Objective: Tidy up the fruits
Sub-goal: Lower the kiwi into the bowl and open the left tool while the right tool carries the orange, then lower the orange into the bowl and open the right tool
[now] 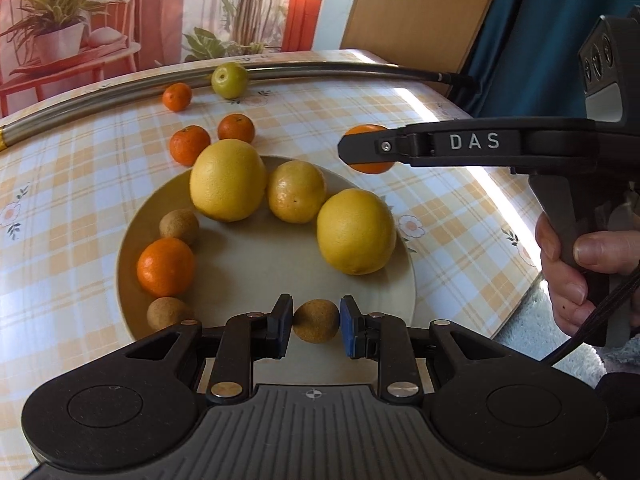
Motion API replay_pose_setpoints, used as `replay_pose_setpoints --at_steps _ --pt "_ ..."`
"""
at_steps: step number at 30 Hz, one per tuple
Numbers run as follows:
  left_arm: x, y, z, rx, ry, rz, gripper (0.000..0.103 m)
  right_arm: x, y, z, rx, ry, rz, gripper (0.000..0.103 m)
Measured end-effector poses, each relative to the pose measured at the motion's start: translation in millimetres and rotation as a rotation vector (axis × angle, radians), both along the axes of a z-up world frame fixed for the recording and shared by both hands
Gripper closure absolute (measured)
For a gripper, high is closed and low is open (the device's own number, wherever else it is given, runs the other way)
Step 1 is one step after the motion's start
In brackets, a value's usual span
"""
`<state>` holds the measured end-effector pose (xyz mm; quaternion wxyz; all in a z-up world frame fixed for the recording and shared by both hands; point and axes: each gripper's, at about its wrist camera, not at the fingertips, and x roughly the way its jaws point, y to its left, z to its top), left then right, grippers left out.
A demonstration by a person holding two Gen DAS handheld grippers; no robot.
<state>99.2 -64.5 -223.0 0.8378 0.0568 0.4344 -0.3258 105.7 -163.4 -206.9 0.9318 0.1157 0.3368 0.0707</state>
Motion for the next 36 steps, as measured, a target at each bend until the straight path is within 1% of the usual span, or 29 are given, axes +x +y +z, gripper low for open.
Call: replay_pose_setpoints --at_steps 3,6,11,14,17,19,20,21,22,23,25,27,28,29,33,36 --pt "4 -10 -6 -0.013 0.01 -0.034 0.076 0 -2 -1 -0.001 0.001 -0.005 0.069" --pt "13 -15 -10 -0.055 0.054 -0.034 0.076 0 -3 -1 -0.002 -0.001 -0.009 0.069" --pt "19 -20 -14 -0.099 0.093 -0.04 0.076 0 -5 -1 0.0 -0.003 -0.014 0.069" --pt "21 -23 -15 -0.111 0.1 -0.046 0.076 0 -5 -1 0.0 -0.003 -0.014 0.069" --pt "23 -26 -15 -0.105 0.098 -0.065 0.076 0 -5 -1 -0.001 -0.004 -0.014 0.069" --pt "23 -26 -16 -0.106 0.102 -0.062 0.071 -1 -6 -1 -0.002 -0.005 -0.013 0.069" --pt "23 -23 -15 -0.112 0.103 -0.05 0.064 -1 -6 -1 -0.001 -0.006 -0.013 0.069" --pt "22 -19 -14 -0.117 0.098 -0.035 0.059 -1 -6 -2 -0.001 -0.006 -0.013 0.069" --pt "22 -16 -13 -0.123 0.091 -0.021 0.052 -1 -6 -2 0.0 -0.006 -0.013 0.069" --pt "21 -12 -10 -0.13 0.08 -0.004 0.048 -1 -6 -1 0.001 -0.006 -0.013 0.069" --pt "19 -2 -3 -0.141 0.052 0.018 0.047 -1 -6 -1 0.002 -0.006 -0.011 0.069" --pt "15 9 7 -0.136 0.003 0.053 0.041 0 -4 0 0.002 -0.004 0.0 0.069" --pt "14 16 12 -0.132 -0.024 0.08 0.034 1 -1 1 -0.001 -0.003 0.008 0.069" --pt "13 24 17 -0.131 -0.052 0.112 0.03 2 1 2 -0.007 -0.003 0.017 0.069" --pt "11 58 37 -0.135 -0.127 0.249 0.025 9 14 5 -0.018 0.001 0.069 0.069" --pt "10 77 50 -0.09 -0.215 0.337 0.02 17 31 5 -0.034 0.018 0.136 0.069"
